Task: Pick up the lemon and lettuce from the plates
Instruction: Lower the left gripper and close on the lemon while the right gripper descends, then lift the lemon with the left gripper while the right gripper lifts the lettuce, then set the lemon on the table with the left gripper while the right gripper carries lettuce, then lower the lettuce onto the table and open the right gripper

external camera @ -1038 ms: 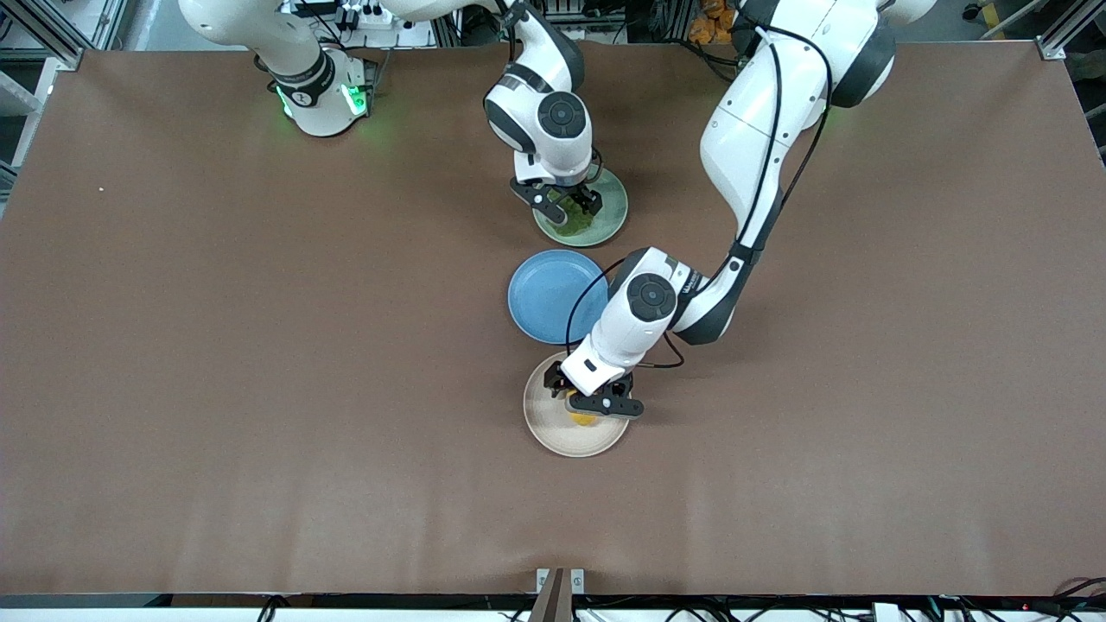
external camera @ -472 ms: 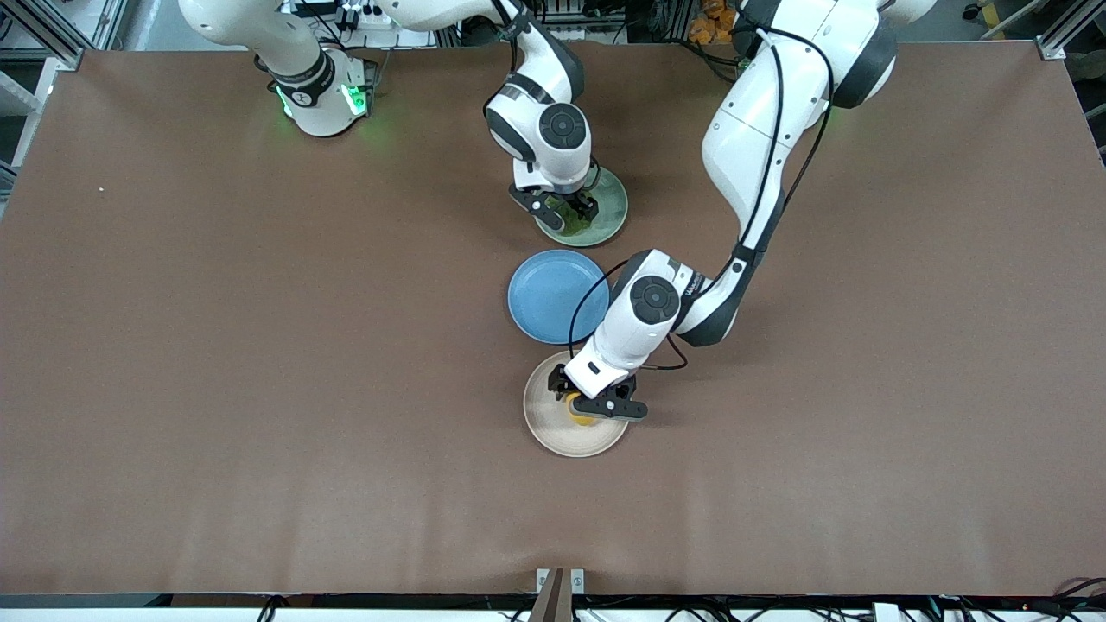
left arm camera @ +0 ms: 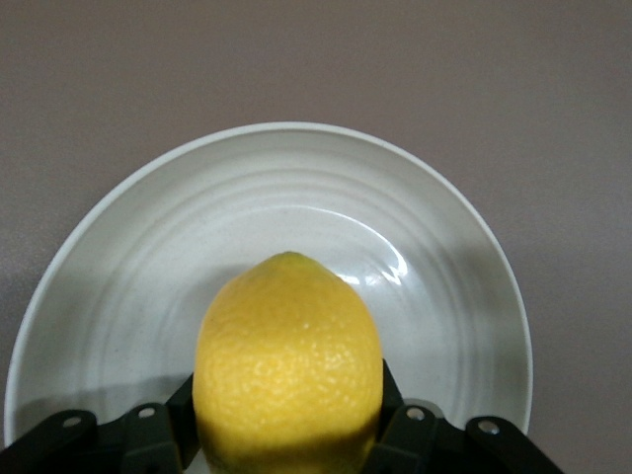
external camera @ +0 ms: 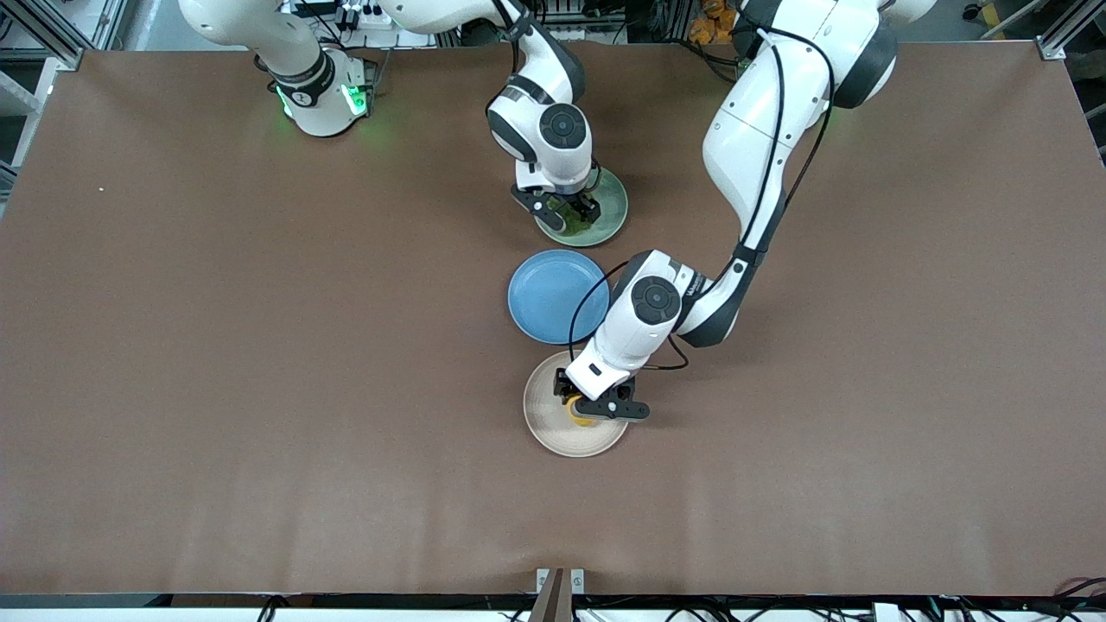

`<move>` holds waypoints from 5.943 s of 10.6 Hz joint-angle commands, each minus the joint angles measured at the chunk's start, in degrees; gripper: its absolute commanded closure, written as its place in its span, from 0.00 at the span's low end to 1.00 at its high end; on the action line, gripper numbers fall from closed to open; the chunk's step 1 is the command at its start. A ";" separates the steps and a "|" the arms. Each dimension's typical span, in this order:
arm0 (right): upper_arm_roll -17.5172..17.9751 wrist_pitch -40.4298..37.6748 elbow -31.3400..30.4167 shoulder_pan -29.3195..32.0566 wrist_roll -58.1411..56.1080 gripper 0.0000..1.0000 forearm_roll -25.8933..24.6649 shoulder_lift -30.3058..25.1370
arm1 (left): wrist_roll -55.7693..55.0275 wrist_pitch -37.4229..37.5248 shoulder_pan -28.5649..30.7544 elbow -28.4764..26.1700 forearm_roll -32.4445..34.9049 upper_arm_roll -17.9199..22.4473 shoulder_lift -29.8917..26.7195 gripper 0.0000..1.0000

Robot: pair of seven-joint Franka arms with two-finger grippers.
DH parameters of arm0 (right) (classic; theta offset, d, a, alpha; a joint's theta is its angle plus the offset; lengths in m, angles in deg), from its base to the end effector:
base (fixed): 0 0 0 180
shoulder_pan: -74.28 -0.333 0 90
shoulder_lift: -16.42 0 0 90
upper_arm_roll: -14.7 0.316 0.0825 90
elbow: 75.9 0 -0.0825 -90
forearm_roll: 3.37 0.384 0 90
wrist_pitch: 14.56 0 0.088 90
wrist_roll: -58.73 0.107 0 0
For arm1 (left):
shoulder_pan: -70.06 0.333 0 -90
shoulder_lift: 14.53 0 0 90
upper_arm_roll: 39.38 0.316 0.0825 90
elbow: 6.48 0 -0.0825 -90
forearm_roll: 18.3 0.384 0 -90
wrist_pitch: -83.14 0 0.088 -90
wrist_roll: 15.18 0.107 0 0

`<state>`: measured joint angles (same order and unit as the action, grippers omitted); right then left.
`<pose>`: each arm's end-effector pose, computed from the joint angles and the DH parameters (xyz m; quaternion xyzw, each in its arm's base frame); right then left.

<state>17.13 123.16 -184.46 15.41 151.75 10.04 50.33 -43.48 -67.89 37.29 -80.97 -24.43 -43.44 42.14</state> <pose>0.2987 0.5470 0.1815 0.9280 -0.3599 -0.0939 0.0214 0.6286 -0.4482 0.1773 0.9831 -0.0108 0.1131 0.1434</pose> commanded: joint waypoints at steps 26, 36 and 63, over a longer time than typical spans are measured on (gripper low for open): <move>-28.25 -12.90 5.65 1.21 -28.56 0.97 -4.71 -10.53 | 17.93 53.65 26.00 -2.77 11.31 0.63 -12.55 0.69; -28.97 -17.57 5.73 7.71 -40.62 0.96 -4.62 -11.76 | 21.36 46.87 28.38 -2.94 11.40 0.63 -8.42 0.00; -14.47 -8.63 1.60 47.88 -67.97 0.91 -7.44 -4.29 | 23.64 55.50 27.77 -18.29 3.85 4.85 -42.75 0.00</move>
<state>1.81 112.47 -182.46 61.80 83.95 3.03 46.14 -21.48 -8.36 66.69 -88.72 -18.39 -40.88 7.67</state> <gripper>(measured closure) 0.925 0.000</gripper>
